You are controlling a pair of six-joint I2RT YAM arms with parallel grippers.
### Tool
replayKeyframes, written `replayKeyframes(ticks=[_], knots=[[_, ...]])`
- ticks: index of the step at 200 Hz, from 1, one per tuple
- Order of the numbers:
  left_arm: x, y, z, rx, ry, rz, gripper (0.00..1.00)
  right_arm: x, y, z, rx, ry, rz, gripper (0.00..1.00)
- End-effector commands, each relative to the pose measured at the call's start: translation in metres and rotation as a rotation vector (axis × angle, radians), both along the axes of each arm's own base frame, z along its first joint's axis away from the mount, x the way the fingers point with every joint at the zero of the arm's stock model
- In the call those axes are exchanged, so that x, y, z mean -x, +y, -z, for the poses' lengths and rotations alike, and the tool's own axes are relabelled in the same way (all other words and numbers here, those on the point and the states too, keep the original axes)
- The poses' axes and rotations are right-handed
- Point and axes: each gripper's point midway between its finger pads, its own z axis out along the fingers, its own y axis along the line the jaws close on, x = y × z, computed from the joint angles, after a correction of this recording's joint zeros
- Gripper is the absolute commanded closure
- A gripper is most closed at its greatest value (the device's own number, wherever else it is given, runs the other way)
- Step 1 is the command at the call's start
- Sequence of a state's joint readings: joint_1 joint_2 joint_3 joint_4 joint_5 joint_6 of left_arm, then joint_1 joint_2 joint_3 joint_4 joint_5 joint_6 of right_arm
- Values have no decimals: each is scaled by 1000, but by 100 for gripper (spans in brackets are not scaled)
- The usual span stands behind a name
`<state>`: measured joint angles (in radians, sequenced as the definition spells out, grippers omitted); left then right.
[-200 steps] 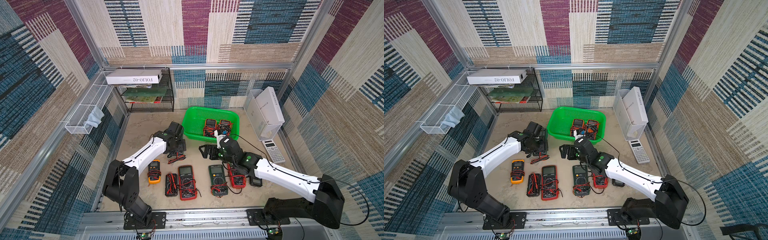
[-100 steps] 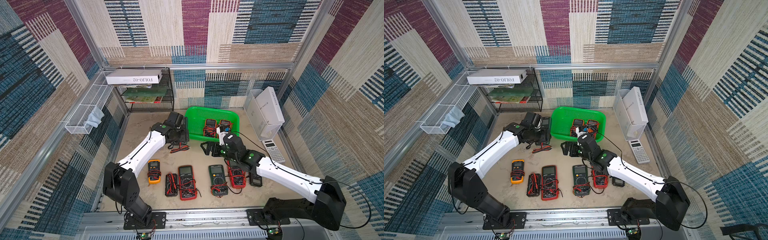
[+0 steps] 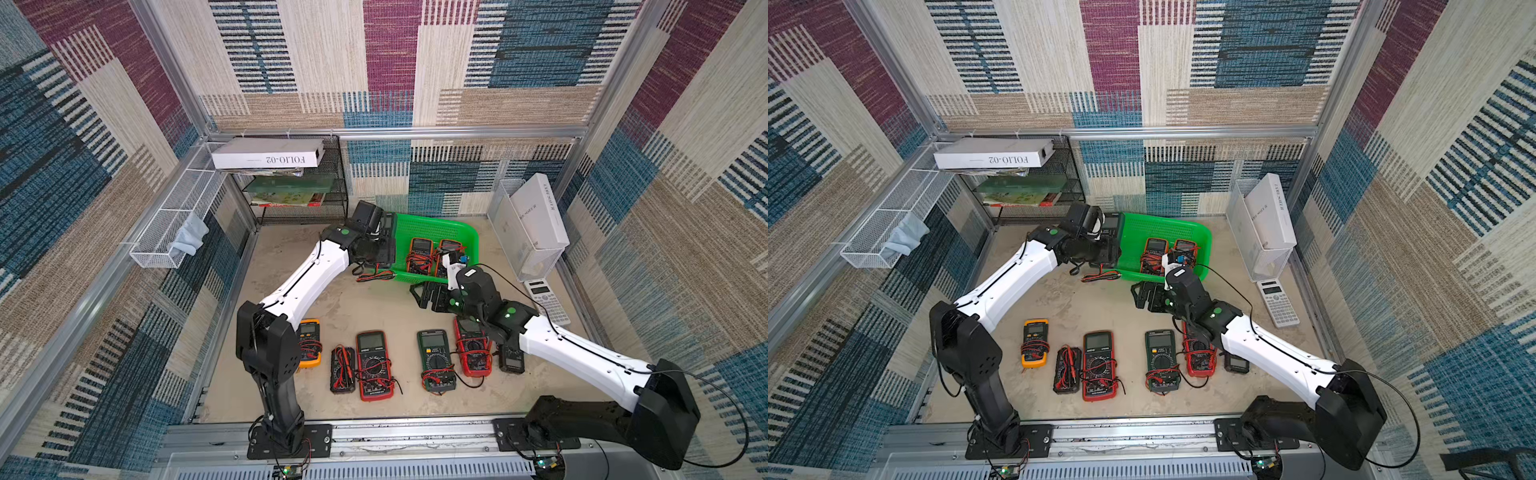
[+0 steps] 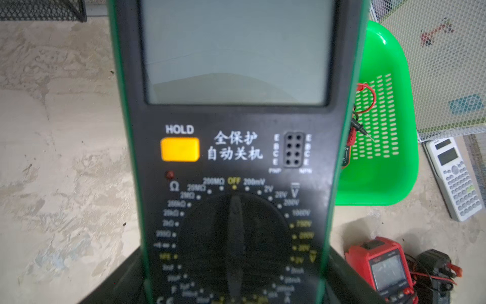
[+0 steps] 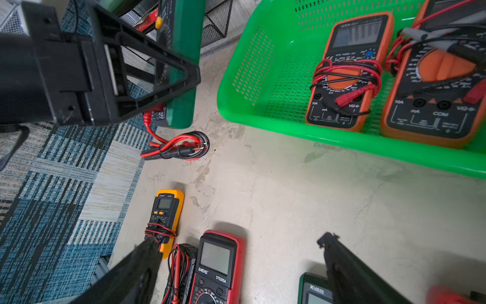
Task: Put the multimeter into the basket
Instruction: Place the multimeter in the basket.
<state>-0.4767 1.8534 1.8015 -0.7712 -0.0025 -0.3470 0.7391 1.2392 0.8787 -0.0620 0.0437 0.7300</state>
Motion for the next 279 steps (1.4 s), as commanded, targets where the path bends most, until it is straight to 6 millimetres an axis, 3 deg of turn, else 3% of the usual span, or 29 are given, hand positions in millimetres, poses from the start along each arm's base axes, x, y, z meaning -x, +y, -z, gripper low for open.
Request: replayKeyframes(ticks=[1, 66, 134, 211, 279], knots=[[-15, -6, -4, -30, -47, 29, 100, 0, -6, 0, 1, -2, 8, 1], [-64, -26, 16, -79, -76, 38, 100, 2, -32, 13, 1, 26, 65, 0], [-99, -38, 65, -126, -30, 16, 100, 2, -45, 14, 10, 36, 95, 0], [-94, -37, 127, -169, 88, 8, 100, 4, -52, 14, 6, 35, 112, 1], [-72, -24, 151, -200, 170, -21, 100, 4, -51, 15, -6, 38, 107, 0]])
